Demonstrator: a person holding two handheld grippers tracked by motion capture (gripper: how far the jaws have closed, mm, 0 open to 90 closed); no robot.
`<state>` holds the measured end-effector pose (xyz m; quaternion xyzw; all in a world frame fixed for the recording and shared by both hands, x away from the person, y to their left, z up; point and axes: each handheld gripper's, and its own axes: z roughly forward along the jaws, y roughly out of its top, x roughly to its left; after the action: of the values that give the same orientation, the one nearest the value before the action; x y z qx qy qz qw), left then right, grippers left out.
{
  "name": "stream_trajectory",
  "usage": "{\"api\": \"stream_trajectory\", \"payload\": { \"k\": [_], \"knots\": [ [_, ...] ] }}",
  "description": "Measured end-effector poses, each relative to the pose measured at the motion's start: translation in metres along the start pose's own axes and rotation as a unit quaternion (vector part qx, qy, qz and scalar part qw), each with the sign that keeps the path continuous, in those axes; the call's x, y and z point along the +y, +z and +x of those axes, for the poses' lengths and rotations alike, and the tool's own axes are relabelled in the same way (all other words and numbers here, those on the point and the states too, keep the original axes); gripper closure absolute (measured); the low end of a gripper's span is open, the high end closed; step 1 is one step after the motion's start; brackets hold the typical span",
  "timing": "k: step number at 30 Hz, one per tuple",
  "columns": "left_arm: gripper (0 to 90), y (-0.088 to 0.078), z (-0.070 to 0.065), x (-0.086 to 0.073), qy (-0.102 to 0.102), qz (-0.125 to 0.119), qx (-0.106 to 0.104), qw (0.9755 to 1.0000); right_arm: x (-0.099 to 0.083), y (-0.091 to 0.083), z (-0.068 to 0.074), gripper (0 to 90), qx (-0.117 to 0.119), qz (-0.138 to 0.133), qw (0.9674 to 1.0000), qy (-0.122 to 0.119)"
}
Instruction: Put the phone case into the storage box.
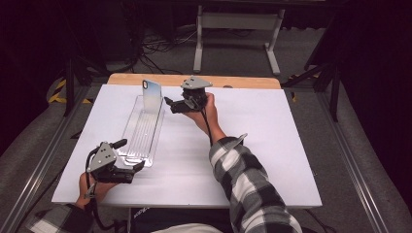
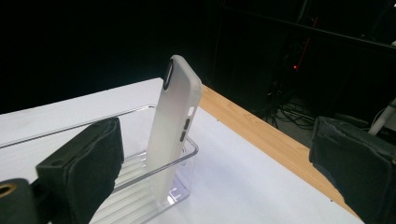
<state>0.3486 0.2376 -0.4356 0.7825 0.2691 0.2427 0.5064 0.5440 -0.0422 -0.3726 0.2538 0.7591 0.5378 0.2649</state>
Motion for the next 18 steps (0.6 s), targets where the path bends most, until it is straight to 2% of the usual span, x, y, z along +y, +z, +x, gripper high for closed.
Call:
{"api": "stream_trajectory", "payload": {
  "k": [10,15,18],
  "knots": [
    [4.8,0.002,-0.001,0.000,0.002,-0.001,0.000,1.0000,0.004,-0.008,0.004,3.4,-0.001,0.003,0.9998,-0.020],
    [4.7,0.000,-0.002,0.001,0.003,-0.014,0.001,0.9999,0.006,-0.012,0.006,3.7,0.002,0.003,0.9997,-0.026],
    [4.6,0.001,-0.002,0.001,0.003,-0.013,0.004,0.9999,0.007,-0.016,0.006,3.8,0.003,0.000,0.9996,-0.027]
  ]
}}
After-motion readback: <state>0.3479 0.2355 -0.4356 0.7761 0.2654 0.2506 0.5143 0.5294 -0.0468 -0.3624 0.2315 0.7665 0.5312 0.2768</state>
